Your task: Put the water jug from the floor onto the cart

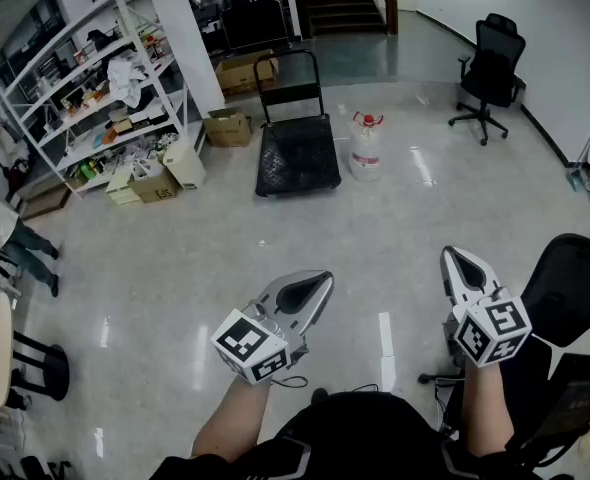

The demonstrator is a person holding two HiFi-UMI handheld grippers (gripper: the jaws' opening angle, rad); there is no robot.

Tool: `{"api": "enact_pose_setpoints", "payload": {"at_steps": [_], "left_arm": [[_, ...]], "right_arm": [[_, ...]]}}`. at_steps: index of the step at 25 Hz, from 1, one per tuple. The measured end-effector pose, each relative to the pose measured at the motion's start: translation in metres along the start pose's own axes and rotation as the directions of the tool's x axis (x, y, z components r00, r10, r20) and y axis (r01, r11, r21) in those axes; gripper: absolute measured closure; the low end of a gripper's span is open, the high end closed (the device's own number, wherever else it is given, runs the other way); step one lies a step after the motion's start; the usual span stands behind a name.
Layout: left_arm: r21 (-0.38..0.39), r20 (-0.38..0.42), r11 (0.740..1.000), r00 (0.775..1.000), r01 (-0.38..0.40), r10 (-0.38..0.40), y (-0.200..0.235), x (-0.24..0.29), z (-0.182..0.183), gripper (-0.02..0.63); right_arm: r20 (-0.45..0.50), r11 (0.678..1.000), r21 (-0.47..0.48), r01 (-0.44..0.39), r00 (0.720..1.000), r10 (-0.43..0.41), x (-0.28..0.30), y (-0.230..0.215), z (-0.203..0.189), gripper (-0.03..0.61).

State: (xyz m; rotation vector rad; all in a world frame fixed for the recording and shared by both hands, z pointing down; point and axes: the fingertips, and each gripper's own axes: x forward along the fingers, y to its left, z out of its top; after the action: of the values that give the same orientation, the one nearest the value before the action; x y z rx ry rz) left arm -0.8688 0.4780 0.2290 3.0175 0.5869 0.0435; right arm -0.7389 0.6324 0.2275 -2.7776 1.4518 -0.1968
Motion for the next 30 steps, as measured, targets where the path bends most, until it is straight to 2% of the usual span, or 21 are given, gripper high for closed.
{"api": "enact_pose_setpoints", "payload": {"at_steps": [8,14,21,26,30], "left_arm": [[0.012,0.004,1.0,1.0,0.027,-0.027,0.007,-0.009,0.001,0.617],[0.024,0.012,0.999,0.999,0.042,-0.043,0.016,-0.019,0.002,0.617],[0.02,0.028,0.997,0.997,0.068,-0.068,0.043,-0.04,0.0,0.617],[0.022,0.023,0.992,0.992,0.125,-0.126,0.058,-0.042,-0.01,0.617],[0.024,0.008,0.988,0.988,0.155,-0.155,0.072,-0.027,-0.014,0.617]], "right_arm": [[-0.001,1.0,0.022,0.0,1.0,0.0,0.01,0.016,-0.002,0.578],[0.009,1.0,-0.026,0.009,1.0,-0.008,0.02,0.034,0.005,0.578],[0.024,0.999,0.021,0.04,0.999,-0.041,0.039,0.058,0.005,0.578],[0.024,0.998,0.02,0.057,0.998,-0.057,0.058,0.075,0.001,0.578],[0.008,0.996,-0.009,0.092,0.996,-0.092,0.075,0.063,0.0,0.578]]}}
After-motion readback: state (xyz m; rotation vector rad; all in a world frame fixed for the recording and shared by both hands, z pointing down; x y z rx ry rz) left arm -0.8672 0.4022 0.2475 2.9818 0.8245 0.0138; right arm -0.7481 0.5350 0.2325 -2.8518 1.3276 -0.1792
